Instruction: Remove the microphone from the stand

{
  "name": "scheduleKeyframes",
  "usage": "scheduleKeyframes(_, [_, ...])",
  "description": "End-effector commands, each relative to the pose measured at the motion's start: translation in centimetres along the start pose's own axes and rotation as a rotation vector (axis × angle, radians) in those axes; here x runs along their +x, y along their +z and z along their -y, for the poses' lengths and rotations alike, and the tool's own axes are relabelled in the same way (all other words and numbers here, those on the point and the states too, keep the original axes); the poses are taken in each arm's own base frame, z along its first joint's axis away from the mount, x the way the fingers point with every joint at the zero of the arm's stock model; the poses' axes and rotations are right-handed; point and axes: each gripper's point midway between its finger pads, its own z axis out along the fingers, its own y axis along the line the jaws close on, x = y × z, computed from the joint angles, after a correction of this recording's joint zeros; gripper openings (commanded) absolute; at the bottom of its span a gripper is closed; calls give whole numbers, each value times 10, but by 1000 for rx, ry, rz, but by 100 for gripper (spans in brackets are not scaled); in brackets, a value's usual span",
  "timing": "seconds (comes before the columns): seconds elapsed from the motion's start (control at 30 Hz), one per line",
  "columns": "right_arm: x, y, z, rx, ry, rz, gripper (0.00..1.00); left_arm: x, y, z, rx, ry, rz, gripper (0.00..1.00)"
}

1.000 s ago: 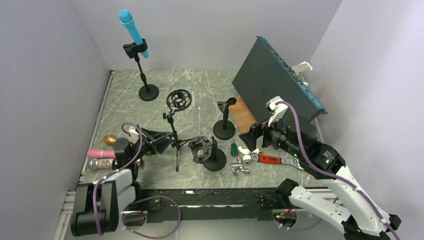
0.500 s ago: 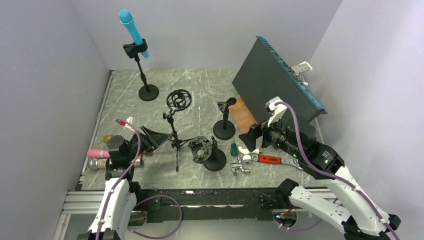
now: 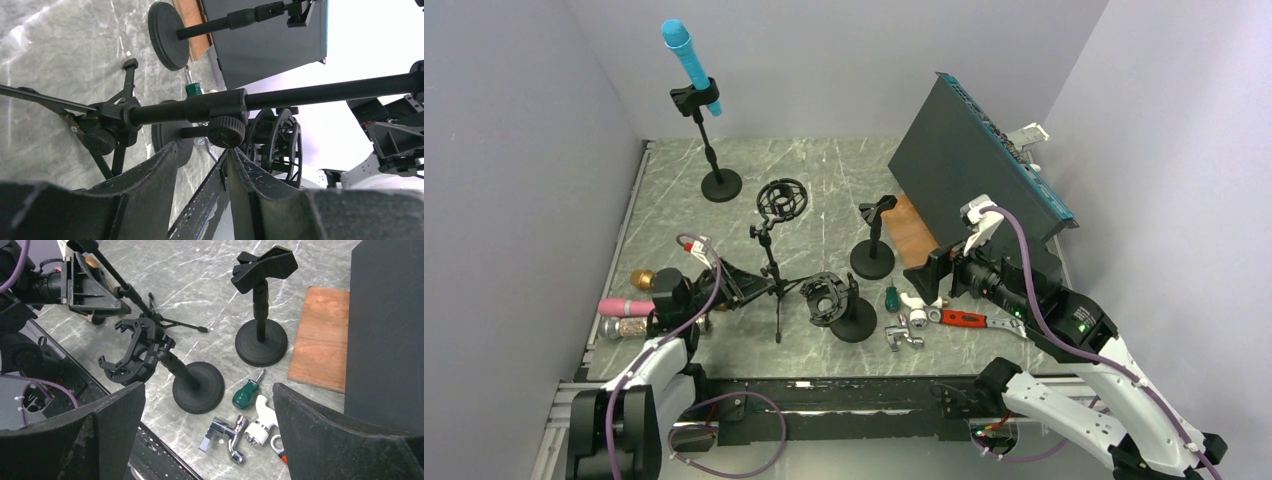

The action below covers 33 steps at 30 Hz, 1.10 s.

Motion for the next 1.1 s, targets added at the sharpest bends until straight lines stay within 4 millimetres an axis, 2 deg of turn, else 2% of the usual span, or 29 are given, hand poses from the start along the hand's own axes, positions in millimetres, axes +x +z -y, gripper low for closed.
scheduleKeyframes(0.0, [-11, -5, -2, -3, 7, 46, 100, -12, 4, 30, 111, 92, -4, 44])
scheduleKeyframes(0.07, [-11, -5, -2, -5, 8, 46, 100, -13, 4, 33, 126, 93, -2, 44])
scheduleKeyframes(0.17, [-12, -5, -2, -4, 7, 48, 100, -15, 4, 44, 168, 119, -6, 56])
scheduleKeyframes(0.27, [-14, -6, -2, -4, 6, 52, 100, -17, 4, 44, 161, 115, -10, 60])
scheduleKeyframes(0.37, [-13, -7, -2, -5, 5, 51, 100, -18, 6, 41, 144, 109, -15, 57])
scheduleKeyframes(0.77, [-11, -8, -1, -2, 8, 54, 100, -18, 8, 42, 167, 83, -42, 33])
scheduleKeyframes(0.9, [-14, -10, 0, 3, 4, 60, 100, -19, 10, 38, 171, 47, -40, 43])
scheduleKeyframes(1.07, [-12, -13, 2, 14, 3, 61, 100, -20, 10, 41, 192, 31, -29, 34])
